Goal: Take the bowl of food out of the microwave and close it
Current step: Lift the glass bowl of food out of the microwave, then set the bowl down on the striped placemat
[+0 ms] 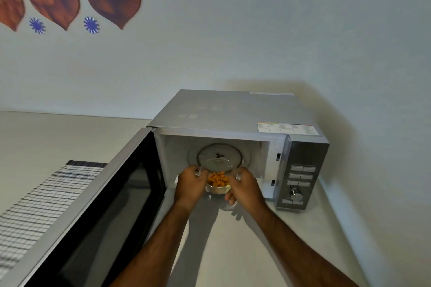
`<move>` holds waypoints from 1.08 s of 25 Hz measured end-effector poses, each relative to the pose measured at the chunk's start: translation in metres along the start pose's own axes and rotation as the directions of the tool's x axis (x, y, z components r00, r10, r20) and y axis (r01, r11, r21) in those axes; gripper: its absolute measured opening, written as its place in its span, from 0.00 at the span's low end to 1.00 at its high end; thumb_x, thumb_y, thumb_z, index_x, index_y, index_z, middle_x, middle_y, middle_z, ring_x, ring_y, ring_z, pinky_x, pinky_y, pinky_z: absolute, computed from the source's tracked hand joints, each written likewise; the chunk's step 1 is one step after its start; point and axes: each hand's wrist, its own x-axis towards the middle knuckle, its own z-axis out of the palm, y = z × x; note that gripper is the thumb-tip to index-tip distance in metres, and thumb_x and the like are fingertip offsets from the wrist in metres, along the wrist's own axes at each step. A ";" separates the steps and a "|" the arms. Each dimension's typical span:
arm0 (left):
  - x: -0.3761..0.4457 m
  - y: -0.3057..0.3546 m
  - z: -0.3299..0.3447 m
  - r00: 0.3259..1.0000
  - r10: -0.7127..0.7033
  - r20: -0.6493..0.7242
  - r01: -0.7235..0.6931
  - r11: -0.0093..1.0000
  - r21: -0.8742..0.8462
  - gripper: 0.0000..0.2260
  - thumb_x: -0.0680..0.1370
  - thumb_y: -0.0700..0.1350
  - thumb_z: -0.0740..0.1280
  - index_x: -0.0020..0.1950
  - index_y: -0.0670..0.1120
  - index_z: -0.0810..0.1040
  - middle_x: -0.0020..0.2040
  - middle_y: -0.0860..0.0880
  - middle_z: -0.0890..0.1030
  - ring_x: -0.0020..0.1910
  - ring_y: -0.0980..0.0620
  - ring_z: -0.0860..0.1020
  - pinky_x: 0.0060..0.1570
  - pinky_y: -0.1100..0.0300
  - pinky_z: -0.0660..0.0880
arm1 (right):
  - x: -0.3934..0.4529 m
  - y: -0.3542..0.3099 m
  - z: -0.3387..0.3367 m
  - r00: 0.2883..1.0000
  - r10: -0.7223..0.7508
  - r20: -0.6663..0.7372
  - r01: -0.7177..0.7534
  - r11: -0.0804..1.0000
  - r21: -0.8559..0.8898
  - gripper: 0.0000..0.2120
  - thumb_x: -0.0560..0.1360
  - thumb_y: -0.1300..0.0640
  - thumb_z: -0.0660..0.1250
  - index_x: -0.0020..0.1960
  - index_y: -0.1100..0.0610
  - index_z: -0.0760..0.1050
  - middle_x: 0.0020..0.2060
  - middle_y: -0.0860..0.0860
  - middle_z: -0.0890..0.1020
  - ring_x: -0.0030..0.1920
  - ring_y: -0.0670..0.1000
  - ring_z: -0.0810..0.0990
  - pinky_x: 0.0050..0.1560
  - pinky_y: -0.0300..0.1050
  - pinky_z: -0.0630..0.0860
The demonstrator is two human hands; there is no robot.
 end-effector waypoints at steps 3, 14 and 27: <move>-0.036 -0.004 -0.010 1.000 -0.008 -0.009 0.008 0.999 0.045 0.07 0.80 0.47 0.67 0.46 0.47 0.82 0.41 0.44 0.86 0.35 0.45 0.85 0.33 0.57 0.80 | -0.038 0.002 -0.001 1.000 0.000 -0.018 -0.001 0.999 -0.050 0.08 0.85 0.54 0.63 0.63 0.51 0.73 0.33 0.59 0.88 0.24 0.49 0.82 0.29 0.43 0.81; -0.175 -0.006 -0.066 1.000 0.013 0.017 -0.014 0.999 0.052 0.07 0.82 0.49 0.66 0.49 0.48 0.80 0.31 0.48 0.83 0.19 0.62 0.77 0.19 0.71 0.66 | -0.177 -0.003 -0.008 0.999 -0.022 0.037 0.027 0.989 -0.143 0.09 0.84 0.53 0.62 0.63 0.49 0.72 0.35 0.59 0.89 0.27 0.50 0.84 0.32 0.43 0.83; -0.293 -0.064 -0.149 0.999 -0.030 0.034 0.027 0.995 0.091 0.05 0.81 0.50 0.68 0.56 0.55 0.81 0.35 0.48 0.87 0.30 0.58 0.85 0.37 0.61 0.82 | -0.275 0.008 0.026 0.958 0.015 0.287 0.041 0.981 -0.188 0.04 0.84 0.48 0.62 0.53 0.48 0.71 0.31 0.53 0.88 0.26 0.48 0.83 0.33 0.40 0.82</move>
